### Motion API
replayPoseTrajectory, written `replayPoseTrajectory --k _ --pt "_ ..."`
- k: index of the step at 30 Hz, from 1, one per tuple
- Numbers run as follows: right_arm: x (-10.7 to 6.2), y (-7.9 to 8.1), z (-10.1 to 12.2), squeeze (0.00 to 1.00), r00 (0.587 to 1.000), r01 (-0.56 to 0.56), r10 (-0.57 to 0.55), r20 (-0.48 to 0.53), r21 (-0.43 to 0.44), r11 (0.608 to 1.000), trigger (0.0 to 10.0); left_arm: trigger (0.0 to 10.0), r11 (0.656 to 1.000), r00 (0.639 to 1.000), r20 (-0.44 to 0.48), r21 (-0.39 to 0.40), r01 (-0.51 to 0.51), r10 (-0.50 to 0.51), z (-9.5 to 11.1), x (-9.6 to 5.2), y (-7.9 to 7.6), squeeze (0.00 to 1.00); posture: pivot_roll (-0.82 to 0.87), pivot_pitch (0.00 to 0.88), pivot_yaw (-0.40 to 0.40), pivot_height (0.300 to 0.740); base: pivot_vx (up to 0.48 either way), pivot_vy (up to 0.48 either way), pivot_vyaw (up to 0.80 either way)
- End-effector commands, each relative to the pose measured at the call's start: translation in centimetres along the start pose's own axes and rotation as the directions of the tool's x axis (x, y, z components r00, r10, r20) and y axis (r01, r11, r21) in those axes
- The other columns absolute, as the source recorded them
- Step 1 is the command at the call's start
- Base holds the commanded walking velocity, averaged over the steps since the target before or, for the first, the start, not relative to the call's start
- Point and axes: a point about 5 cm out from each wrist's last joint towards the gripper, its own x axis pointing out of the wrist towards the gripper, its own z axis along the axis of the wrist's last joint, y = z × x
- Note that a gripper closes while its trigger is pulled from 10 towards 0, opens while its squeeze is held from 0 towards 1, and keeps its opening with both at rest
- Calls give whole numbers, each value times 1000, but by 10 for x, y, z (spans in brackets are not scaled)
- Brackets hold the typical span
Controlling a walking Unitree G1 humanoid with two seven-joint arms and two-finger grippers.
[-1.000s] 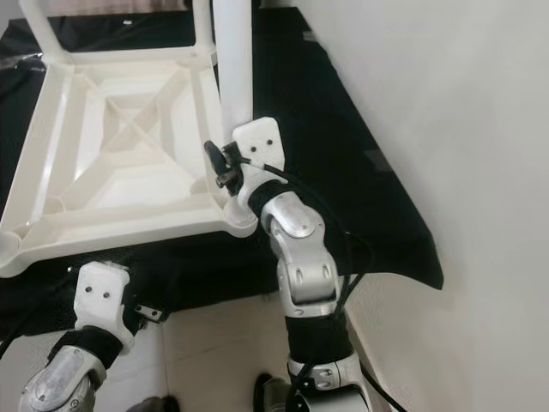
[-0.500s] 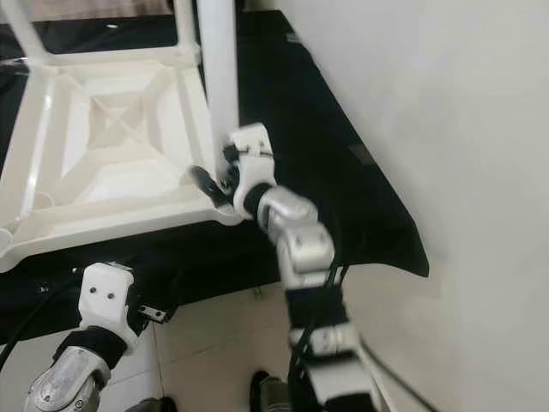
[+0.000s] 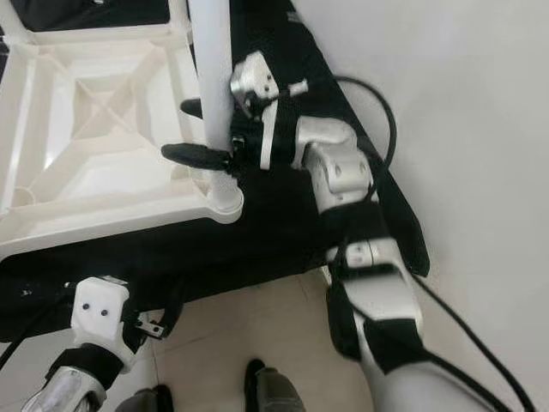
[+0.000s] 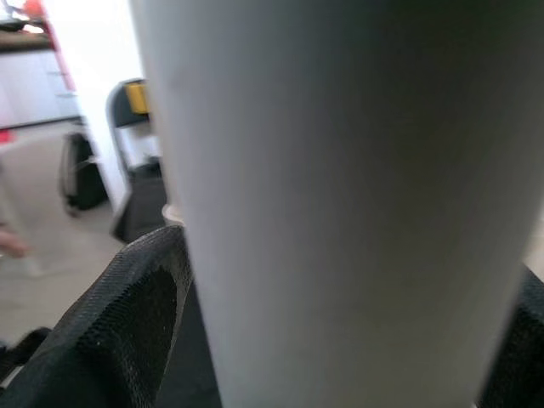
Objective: Building children table
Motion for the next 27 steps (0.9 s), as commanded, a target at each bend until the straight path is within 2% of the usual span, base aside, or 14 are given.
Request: replayPoseTrajectory --k 1,2,3,10,12,16,17,20,21,22,23,24,25,27 --pt "3 -1 5 0 997 -78 78 27 -11 997 3843 10000 1000 999 -33 5 -1 1 -3 -5 -2 0 107 328 -124 740 0 0 0" --pt "3 -1 5 0 997 -78 78 27 -11 997 3843 10000 1000 999 -33 5 -1 1 -3 -5 -2 0 107 328 -124 740 0 0 0" --pt "1 -1 6 0 995 -103 103 19 -4 995 0 10000 1000 999 -34 3 -1 1 -2 -6 -3 0 107 332 -127 740 0 0 0" --pt "-8 -4 6 0 987 -161 161 3 2 987 0 10000 1000 999 -36 -2 -4 4 -2 -7 -3 0 102 332 -128 740 0 0 0" --pt "-19 -6 6 0 990 -138 138 10 -8 990 0 10000 1000 999 -35 -5 -6 6 -2 -5 -3 0 89 320 -126 740 0 0 0" --pt "-21 -6 5 0 992 -125 126 14 -10 992 0 10000 1000 999 -35 -6 -6 6 -3 -4 -3 0 78 315 -126 740 0 0 0" --pt "-30 -5 -9 0 997 65 -66 -30 -17 998 0 10000 1000 999 -32 -10 -6 6 -4 0 -3 0 46 298 -133 740 0 0 0" --pt "-32 -4 -12 0 994 101 -101 -38 -16 995 0 10000 1000 999 -31 -11 -6 6 -4 0 -3 0 46 298 -133 740 0 0 0" --pt "-29 1 -28 0 962 260 -257 -92 25 965 0 10000 1000 1000 -29 -12 -6 5 -5 1 -3 0 32 285 -139 740 0 0 0" --pt "-29 1 -28 0 962 260 -257 -92 25 965 0 10000 1000 1000 -29 -12 -6 5 -5 1 -3 0 32 285 -139 740 0 0 0" --pt "-32 16 -58 0 655 721 -730 -196 -127 681 0 10000 1000 1000 -26 -12 -6 5 -6 4 0 0 13 268 -124 740 0 0 0" --pt "-30 41 -67 0 529 820 -825 -202 -130 557 0 10000 1000 1000 -25 -13 -6 6 -6 5 1 0 13 268 -124 740 0 0 0" --pt "-30 41 -67 0 529 820 -825 -202 -130 557 0 10000 1000 1000 -25 -13 -6 6 -6 5 1 0 13 268 -124 740 0 0 0" --pt "-21 71 -71 0 442 869 -875 -197 -149 472 0 10000 1000 1000 -23 -11 -6 5 -8 9 3 0 -3 256 -102 740 0 0 0"
